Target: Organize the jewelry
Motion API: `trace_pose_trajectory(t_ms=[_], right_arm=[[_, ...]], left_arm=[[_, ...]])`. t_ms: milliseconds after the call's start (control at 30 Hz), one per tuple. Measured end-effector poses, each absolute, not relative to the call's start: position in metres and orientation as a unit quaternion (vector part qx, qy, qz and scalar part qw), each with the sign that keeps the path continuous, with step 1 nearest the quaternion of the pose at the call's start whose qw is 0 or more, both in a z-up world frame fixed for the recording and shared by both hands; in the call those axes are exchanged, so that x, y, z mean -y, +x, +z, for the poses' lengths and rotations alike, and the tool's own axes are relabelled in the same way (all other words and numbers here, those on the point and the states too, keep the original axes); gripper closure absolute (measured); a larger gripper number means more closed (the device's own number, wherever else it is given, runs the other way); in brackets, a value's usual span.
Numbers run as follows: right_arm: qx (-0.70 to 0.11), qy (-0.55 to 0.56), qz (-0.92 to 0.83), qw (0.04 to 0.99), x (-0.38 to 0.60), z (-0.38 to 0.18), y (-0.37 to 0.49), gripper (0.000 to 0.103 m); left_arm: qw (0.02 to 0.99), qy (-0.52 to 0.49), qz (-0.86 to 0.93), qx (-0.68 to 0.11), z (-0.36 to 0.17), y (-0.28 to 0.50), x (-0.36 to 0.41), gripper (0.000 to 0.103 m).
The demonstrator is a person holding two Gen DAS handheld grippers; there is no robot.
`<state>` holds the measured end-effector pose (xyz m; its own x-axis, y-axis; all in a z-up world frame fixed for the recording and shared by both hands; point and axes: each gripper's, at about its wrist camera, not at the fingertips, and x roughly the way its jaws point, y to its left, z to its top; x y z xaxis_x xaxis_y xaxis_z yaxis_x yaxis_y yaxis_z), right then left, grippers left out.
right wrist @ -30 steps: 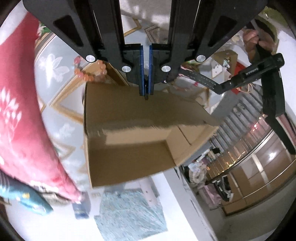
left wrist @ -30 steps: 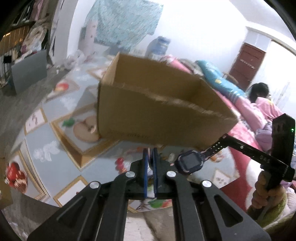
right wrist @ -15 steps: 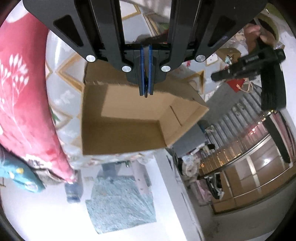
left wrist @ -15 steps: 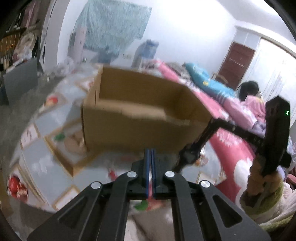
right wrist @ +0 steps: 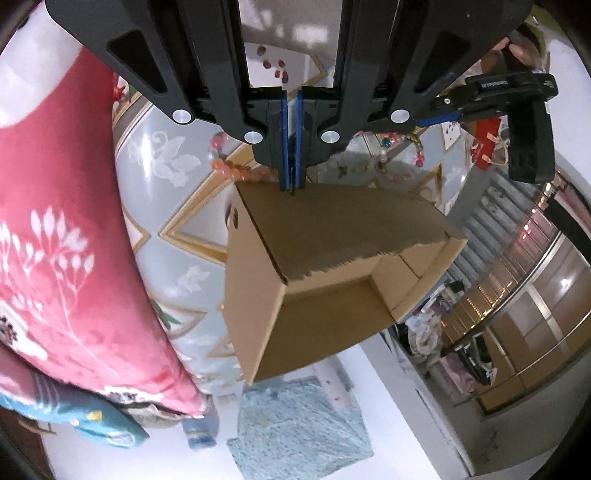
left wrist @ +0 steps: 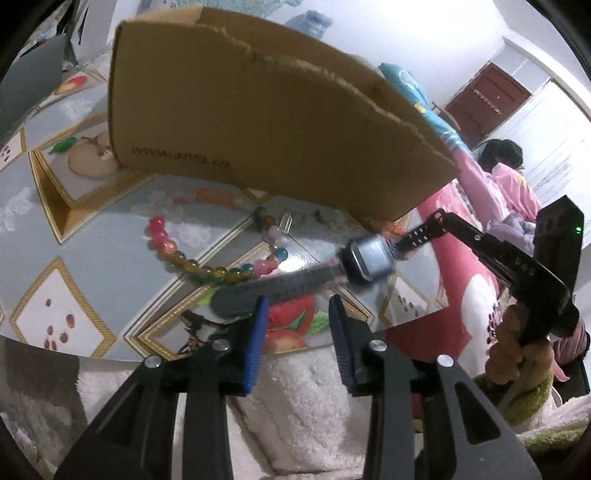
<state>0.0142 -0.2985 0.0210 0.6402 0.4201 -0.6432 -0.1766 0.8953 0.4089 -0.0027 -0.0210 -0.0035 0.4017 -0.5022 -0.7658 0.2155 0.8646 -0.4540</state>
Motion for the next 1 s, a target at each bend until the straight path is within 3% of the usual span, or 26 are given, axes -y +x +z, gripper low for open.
trace_pose_trajectory(t_ms=[233,433,1000], right_arm=[[-0.392,0.153,0.170,0.891,0.299,0.017,0.015,0.102],[-0.403,0.161,0.170,0.885,0.303,0.008,0.017,0.102],[-0.409,0.153,0.170,0.883,0.299,0.003,0.016,0.102]], left_arm=[[0.836,-0.128,-0.185,-0.501,-0.003,-0.004,0.016,0.070],[0.837,-0.103,-0.149,-0.516,-0.008,-0.011,0.009,0.058],[0.828,-0.158,-0.164,-0.513,-0.018,-0.013,0.008,0.058]])
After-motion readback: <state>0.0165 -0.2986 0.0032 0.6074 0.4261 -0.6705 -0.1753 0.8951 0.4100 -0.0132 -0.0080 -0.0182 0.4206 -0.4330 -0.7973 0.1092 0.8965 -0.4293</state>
